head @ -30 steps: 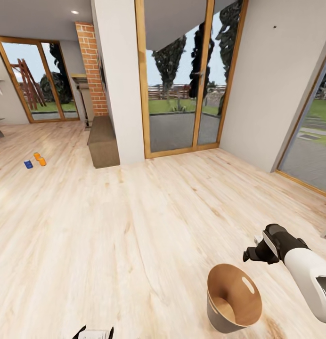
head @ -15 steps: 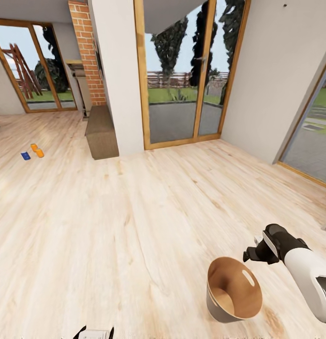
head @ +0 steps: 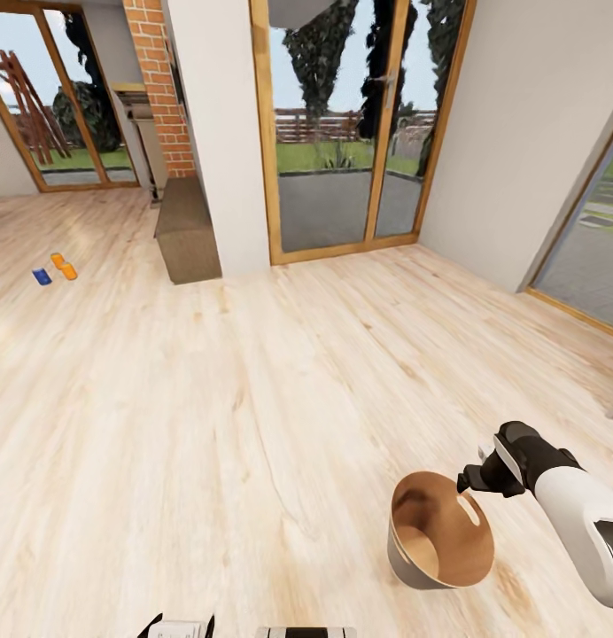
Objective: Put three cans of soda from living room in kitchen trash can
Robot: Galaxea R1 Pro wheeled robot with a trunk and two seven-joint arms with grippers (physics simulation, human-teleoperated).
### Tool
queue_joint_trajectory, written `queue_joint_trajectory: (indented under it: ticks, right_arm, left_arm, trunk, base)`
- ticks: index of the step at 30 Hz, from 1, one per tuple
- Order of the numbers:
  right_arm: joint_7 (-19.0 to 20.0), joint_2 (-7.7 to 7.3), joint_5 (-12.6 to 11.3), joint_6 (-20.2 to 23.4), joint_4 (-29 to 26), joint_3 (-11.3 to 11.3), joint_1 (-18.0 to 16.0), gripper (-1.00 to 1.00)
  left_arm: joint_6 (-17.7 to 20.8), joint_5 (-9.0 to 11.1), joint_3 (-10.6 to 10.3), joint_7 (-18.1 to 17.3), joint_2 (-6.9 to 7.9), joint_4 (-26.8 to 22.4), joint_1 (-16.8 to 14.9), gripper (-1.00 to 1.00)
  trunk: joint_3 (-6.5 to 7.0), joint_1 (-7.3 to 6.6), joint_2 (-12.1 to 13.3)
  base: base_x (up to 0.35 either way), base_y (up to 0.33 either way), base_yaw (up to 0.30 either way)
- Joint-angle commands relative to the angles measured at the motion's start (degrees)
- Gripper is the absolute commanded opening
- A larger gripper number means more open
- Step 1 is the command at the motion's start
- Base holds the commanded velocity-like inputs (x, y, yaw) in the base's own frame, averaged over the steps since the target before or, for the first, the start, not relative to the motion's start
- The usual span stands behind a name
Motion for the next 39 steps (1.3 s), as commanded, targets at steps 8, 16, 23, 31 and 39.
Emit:
queue_joint_trajectory:
  ticks: [8, 16, 23, 31, 39]
  right_arm:
    - [0.0, 0.00, 0.0, 0.0, 0.0, 0.0, 0.0, 1.00]
    - [0.0, 0.00, 0.0, 0.0, 0.0, 0.0, 0.0, 1.00]
    - [0.0, 0.00, 0.0, -0.1, 0.0, 0.0, 0.1, 1.00]
    - [0.0, -0.03, 0.0, -0.1, 0.0, 0.0, 0.2, 1.00]
    - [0.0, -0.06, 0.1, -0.1, 0.0, 0.0, 0.2, 1.00]
  left_arm:
    - [-0.4, 0.0, 0.0, 0.0, 0.05, -0.1, 0.1, 1.00]
    - [-0.3, 0.0, 0.2, 0.0, 0.08, -0.7, 0.1, 1.00]
    - [-0.4, 0.0, 0.3, 0.1, 0.09, -0.9, 0.1, 1.00]
    - [-0.6, 0.0, 0.2, 0.0, 0.16, -1.3, 0.1, 1.00]
    - [-0.3, 0.0, 0.1, 0.0, 0.17, -1.3, 0.1, 1.00]
  trunk:
    - [-0.23, 0.02, 0.0]
    - [-0.23, 0.02, 0.0]
    - [-0.23, 0.02, 0.0]
    - [-0.23, 0.02, 0.0]
    - [-0.23, 0.02, 0.0]
  base:
    - [0.000, 0.000, 0.000]
    - [-0.061, 0.000, 0.000]
    - [-0.164, 0.000, 0.000]
    - [-0.036, 0.000, 0.000]
    - [-0.003, 0.000, 0.000]
